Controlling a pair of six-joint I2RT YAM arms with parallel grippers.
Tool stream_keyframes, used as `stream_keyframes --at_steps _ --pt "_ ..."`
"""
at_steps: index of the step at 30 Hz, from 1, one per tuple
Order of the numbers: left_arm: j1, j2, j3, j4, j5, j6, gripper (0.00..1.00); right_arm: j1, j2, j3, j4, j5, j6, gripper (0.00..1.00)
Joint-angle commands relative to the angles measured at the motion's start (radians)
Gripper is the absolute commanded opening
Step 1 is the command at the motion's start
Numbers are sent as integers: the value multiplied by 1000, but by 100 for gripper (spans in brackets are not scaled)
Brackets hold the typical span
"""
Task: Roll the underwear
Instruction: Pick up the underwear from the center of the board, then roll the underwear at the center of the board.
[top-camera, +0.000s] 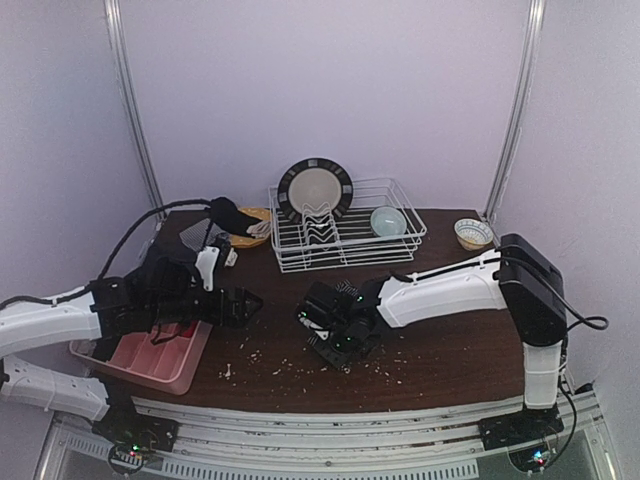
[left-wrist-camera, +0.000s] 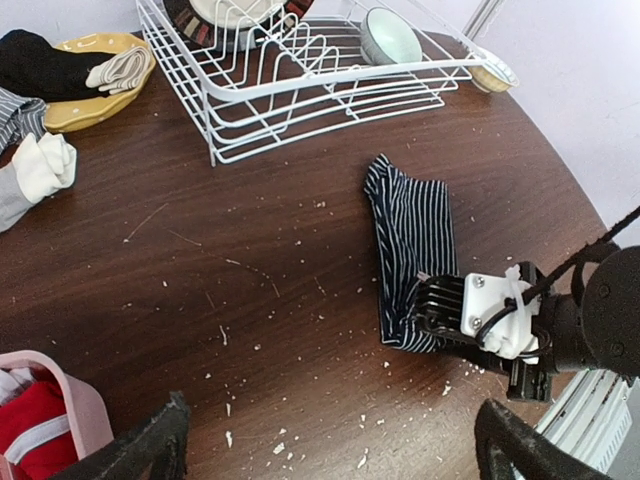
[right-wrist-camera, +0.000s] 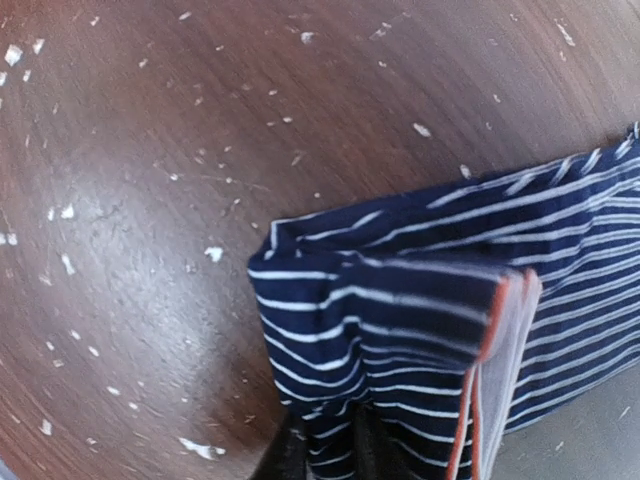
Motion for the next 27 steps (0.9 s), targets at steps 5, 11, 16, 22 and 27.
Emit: stream_keyframes --at_steps 5,11,16,22,27 --pt "-2 22 -23 83 89 39 98 -16 -2 -87 -103 -80 28 0" --pt "-130 48 -22 147 158 183 98 -16 -252 -299 34 -362 129 0" --pt "-339 113 -47 247 129 349 98 -8 -423 -499 147 -544 249 0" --pt "-479 172 -290 791 277 675 98 3 -545 -702 273 -674 362 0" --pt "-521 286 -152 638 308 935 97 -3 -595 -813 391 -729 446 0"
